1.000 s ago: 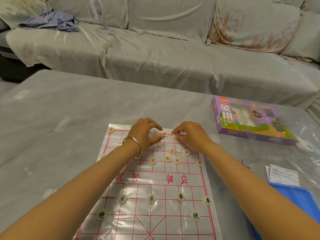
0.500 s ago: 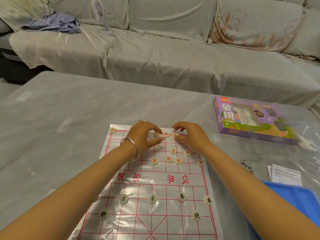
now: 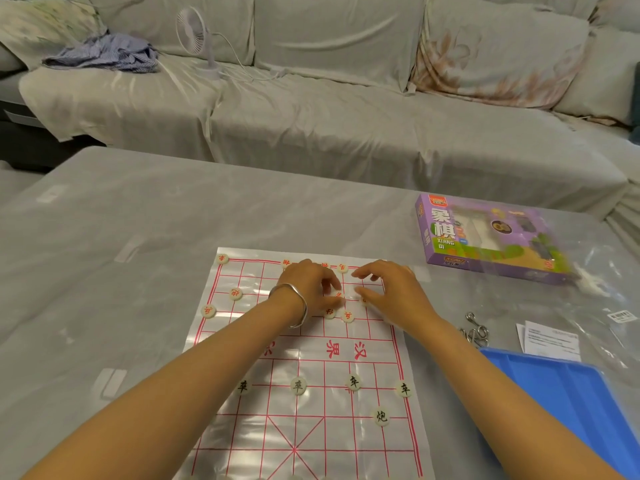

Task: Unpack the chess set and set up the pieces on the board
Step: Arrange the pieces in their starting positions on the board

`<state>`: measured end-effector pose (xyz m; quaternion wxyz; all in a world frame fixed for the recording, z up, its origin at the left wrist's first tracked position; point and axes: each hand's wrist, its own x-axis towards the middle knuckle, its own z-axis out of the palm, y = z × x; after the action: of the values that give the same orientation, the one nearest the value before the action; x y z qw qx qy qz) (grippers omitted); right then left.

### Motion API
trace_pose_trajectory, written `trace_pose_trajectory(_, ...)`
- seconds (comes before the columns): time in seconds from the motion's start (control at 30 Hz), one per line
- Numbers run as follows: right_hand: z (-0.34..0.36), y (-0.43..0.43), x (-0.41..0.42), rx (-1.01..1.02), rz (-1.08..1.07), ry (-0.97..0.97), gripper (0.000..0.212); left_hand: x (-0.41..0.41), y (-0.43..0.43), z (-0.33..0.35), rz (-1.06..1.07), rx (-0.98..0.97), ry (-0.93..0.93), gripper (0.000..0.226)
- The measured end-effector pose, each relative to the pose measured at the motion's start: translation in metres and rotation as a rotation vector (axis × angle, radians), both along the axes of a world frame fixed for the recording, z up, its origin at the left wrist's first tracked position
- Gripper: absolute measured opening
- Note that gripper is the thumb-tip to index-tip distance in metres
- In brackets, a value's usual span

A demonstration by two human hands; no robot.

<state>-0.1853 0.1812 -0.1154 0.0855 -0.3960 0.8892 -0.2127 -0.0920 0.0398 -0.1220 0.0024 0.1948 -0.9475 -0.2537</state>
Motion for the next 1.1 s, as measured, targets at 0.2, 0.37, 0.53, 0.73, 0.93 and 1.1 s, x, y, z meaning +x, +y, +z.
trace_pose_trajectory(0.2, 0.007, -0.014, 0.006, -0.042, 0.050, 0.013, 0.029, 0.019, -0.039, 0.017, 0.018, -0.020, 0.087, 0.028)
trace_pose_trajectory(0.37, 0.004, -0.047, 0.024, -0.033, 0.088, -0.039, 0.028, 0.059, -0.093, 0.013, 0.224, 0.050, 0.091, 0.025)
trace_pose_trajectory(0.53, 0.001, -0.077, 0.040, -0.022, 0.124, -0.018, 0.028, 0.072, -0.108, -0.003, 0.255, 0.057, 0.020, 0.028)
trace_pose_trajectory(0.73, -0.004, -0.087, 0.040, -0.029, 0.066, 0.042, 0.027, 0.067, -0.109, -0.008, 0.307, -0.012, 0.045, 0.050)
trace_pose_trajectory(0.93, -0.007, -0.082, 0.035, -0.025, 0.038, 0.035, 0.026, 0.054, -0.105, -0.007, 0.293, 0.139, 0.094, 0.039)
trace_pose_trajectory(1.1, -0.010, -0.079, 0.036, -0.030, 0.034, 0.032, 0.025, 0.047, -0.107, -0.005, 0.319, 0.245, 0.141, 0.043)
